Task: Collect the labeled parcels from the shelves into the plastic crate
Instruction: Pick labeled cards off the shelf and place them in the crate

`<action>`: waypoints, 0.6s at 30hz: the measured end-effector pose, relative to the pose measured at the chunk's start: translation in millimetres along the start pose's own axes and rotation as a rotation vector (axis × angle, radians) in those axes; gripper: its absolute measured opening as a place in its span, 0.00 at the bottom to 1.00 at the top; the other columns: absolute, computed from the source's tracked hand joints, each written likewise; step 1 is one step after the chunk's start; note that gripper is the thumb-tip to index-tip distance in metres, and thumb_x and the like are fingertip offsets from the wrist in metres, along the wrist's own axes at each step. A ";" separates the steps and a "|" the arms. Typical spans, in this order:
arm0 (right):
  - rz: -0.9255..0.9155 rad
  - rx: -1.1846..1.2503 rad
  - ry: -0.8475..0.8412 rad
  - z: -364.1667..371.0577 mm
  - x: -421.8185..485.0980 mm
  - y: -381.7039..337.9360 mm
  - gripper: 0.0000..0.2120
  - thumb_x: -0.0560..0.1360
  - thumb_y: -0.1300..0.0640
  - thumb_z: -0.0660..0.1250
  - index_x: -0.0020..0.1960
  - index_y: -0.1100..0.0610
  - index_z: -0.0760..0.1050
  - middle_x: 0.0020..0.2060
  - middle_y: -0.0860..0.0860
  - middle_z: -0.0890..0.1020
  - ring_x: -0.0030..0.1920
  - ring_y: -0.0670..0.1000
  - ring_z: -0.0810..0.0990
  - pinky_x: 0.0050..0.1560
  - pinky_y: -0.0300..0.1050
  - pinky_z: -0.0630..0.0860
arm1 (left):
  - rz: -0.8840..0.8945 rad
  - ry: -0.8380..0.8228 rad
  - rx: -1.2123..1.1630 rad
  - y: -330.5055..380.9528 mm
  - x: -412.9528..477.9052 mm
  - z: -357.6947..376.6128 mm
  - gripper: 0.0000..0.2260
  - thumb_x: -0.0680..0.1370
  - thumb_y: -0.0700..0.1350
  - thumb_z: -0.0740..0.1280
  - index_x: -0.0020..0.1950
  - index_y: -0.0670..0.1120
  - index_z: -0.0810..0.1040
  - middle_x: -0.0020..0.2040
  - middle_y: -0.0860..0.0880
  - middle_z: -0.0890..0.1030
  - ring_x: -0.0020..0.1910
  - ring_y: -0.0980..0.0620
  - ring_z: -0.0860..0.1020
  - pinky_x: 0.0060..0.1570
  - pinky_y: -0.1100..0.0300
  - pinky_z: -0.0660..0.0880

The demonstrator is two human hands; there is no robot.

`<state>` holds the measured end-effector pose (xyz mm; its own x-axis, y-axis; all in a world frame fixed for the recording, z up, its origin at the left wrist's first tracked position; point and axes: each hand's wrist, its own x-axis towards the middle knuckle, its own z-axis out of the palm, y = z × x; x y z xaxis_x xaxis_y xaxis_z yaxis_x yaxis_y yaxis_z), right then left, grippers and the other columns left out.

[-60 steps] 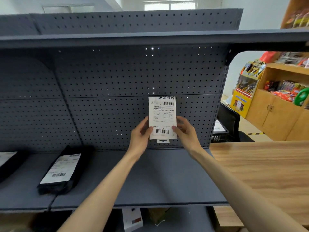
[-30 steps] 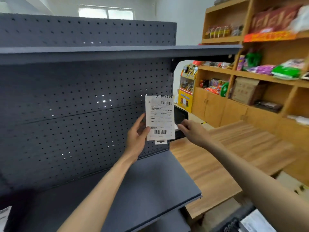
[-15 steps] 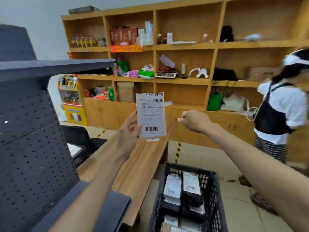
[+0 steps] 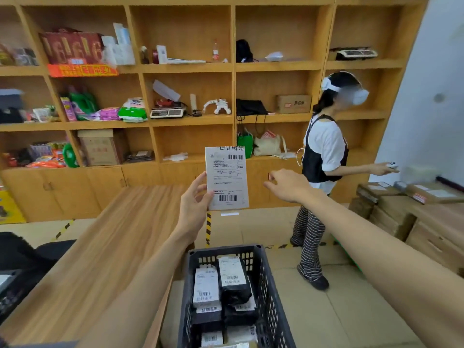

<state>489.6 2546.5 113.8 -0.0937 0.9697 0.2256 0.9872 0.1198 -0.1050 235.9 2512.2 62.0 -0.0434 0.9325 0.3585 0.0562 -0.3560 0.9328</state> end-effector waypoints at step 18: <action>0.085 0.900 -0.237 131.3 49.4 -1.7 0.16 0.80 0.65 0.62 0.67 0.61 0.74 0.64 0.52 0.79 0.63 0.51 0.76 0.64 0.48 0.74 | -0.292 -0.012 0.135 -108.7 33.3 47.0 0.22 0.83 0.37 0.63 0.76 0.50 0.68 0.55 0.51 0.83 0.51 0.57 0.83 0.49 0.56 0.83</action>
<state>466.3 2622.2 -2.0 -0.1474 0.9890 -0.0105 0.5295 0.0699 -0.8454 275.3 2584.8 -29.2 -0.0656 0.9950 0.0755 0.1754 -0.0630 0.9825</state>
